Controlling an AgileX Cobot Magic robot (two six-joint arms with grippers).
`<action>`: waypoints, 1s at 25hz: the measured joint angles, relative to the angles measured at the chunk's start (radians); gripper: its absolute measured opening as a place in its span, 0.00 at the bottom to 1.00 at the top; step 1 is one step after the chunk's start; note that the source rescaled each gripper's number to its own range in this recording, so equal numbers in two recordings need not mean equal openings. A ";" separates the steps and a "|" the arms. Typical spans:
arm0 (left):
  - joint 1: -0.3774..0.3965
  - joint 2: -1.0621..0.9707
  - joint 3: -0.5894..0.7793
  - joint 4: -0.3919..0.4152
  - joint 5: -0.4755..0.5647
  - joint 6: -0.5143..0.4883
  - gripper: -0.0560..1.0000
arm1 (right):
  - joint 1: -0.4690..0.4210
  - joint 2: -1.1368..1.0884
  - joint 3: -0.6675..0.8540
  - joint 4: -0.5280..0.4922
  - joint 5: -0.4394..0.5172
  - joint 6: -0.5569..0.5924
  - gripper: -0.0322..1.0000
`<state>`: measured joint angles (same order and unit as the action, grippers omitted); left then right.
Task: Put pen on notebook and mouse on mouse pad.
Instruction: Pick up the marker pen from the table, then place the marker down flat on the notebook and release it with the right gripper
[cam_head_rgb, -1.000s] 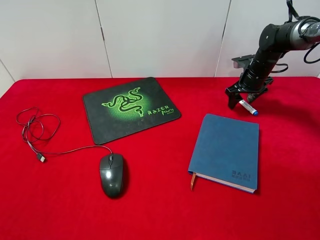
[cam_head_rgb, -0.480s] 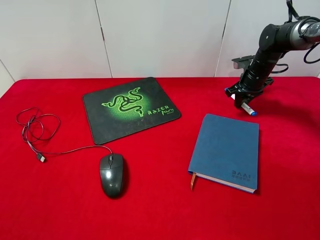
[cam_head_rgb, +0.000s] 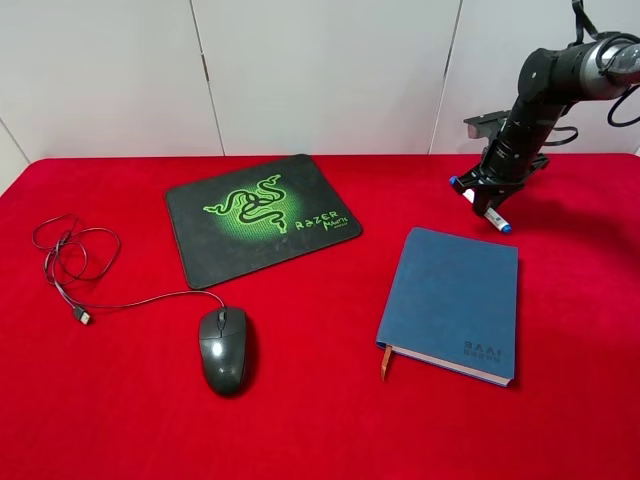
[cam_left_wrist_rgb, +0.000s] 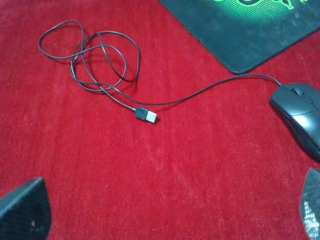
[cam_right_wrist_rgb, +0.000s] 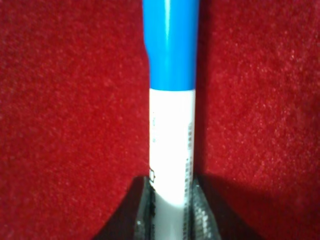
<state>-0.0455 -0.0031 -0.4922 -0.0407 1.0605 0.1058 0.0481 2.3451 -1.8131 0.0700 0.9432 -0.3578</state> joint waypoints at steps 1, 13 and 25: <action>0.000 0.000 0.000 0.000 0.000 0.000 1.00 | 0.000 -0.003 -0.005 -0.002 0.015 0.002 0.03; 0.000 0.000 0.000 0.000 0.000 0.000 1.00 | 0.000 -0.163 -0.032 -0.006 0.135 0.139 0.03; 0.000 0.000 0.000 0.000 0.000 0.000 1.00 | 0.000 -0.302 -0.017 0.018 0.269 0.331 0.03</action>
<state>-0.0455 -0.0031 -0.4922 -0.0407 1.0605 0.1058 0.0481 2.0426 -1.8305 0.0885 1.2125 -0.0266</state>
